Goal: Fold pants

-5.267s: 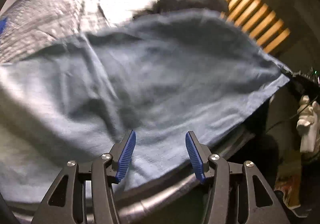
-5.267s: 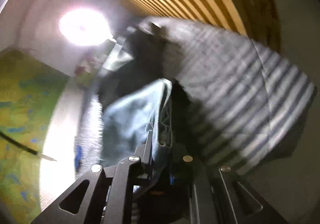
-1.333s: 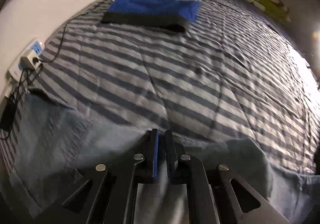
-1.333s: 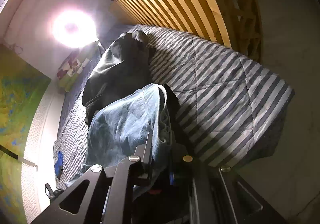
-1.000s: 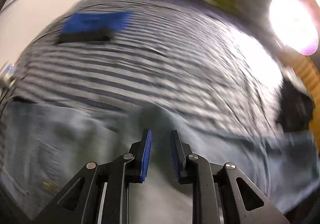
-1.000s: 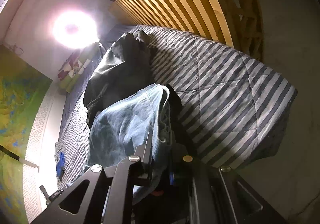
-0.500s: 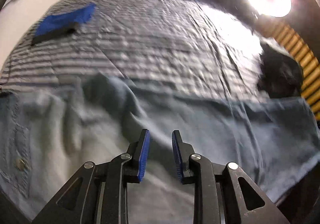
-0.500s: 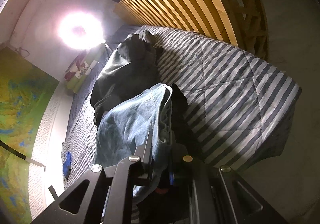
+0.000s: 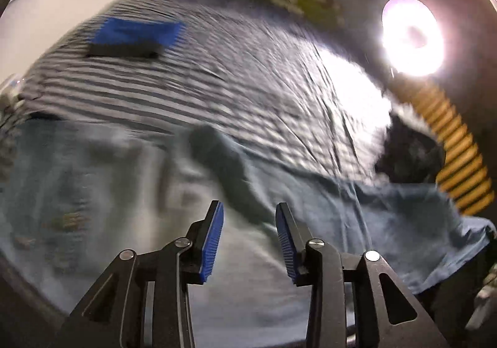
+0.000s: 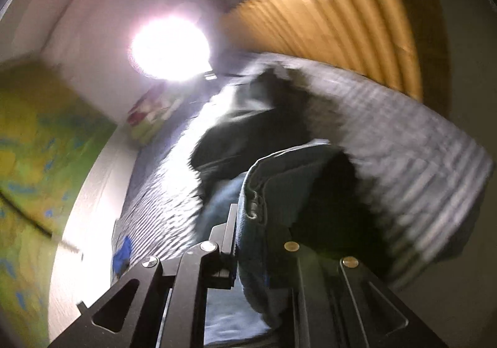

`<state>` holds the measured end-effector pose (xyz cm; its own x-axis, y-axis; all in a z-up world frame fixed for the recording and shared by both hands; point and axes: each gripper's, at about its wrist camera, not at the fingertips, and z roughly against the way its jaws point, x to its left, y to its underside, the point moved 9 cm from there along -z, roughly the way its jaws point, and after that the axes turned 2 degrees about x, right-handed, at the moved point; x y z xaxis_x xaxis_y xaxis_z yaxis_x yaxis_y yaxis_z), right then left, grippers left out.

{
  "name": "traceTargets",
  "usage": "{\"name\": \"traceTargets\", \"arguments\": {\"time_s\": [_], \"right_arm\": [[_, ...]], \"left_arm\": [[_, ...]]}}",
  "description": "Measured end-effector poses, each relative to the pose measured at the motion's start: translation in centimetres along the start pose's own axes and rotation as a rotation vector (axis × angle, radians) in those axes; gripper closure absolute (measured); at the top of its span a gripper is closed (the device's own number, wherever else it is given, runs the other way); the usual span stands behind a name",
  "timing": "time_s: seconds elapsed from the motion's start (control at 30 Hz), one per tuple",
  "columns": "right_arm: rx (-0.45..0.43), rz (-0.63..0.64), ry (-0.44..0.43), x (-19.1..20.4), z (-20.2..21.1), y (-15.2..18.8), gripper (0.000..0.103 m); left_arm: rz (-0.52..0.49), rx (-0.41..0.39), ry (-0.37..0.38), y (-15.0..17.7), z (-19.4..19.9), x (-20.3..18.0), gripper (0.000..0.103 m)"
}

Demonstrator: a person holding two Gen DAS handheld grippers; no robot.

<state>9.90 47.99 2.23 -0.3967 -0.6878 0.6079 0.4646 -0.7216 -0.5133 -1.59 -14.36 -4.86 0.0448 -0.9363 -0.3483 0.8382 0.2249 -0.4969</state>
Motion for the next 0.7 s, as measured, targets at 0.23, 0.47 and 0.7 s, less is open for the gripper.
{"name": "traceTargets", "arguments": {"time_s": [0.23, 0.47, 0.7], "right_arm": [[0.07, 0.227, -0.127, 16.5, -3.9, 4.6, 0.092], [0.22, 0.495, -0.263, 34.4, -10.0, 16.7, 0.092], [0.504, 0.73, -0.285, 42.9, -17.6, 35.9, 0.093]], "left_arm": [[0.173, -0.096, -0.041, -1.1, 6.5, 12.5, 0.061], [0.279, -0.157, -0.013, -1.7, 9.1, 21.3, 0.06], [0.394, -0.192, 0.085, -2.5, 7.3, 25.3, 0.06]]}}
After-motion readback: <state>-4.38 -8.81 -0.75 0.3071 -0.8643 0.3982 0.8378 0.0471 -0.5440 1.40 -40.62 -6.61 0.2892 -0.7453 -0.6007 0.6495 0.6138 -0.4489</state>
